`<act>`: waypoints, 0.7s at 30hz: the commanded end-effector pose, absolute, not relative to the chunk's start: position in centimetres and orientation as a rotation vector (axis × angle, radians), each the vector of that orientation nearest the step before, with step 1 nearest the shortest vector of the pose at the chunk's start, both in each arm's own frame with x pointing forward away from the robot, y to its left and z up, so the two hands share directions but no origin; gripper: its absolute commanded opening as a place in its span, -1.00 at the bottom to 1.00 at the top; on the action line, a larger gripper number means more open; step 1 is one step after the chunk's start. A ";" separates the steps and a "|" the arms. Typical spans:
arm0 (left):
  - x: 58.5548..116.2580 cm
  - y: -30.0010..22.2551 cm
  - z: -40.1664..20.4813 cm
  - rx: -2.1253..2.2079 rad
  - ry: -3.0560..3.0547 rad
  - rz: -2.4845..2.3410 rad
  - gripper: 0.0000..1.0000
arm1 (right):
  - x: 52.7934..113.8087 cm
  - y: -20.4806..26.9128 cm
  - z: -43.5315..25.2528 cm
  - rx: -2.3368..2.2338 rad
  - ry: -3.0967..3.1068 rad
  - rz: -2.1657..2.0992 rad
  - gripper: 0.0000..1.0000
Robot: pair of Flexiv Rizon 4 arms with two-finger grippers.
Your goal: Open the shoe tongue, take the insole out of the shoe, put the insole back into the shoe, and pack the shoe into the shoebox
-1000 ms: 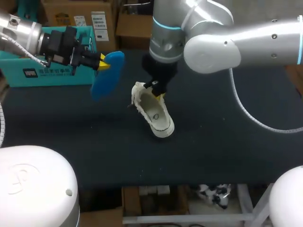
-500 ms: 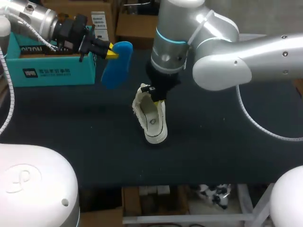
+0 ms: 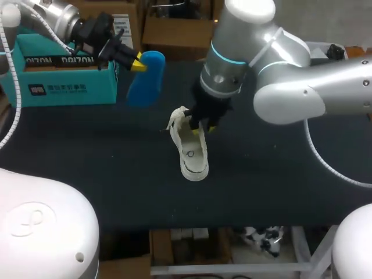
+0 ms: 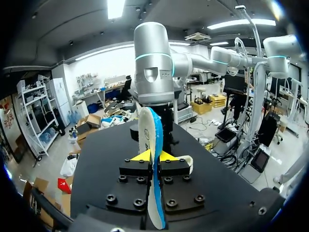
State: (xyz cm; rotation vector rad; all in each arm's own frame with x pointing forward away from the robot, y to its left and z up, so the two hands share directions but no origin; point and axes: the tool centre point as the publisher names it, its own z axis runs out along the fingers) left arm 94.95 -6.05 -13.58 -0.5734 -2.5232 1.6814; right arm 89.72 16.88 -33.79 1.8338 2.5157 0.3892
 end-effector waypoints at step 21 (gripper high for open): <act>91.0 -7.6 -11.5 -0.550 -2.396 1.710 -1.00 | 87.6 14.8 -31.9 1.853 2.464 0.475 1.00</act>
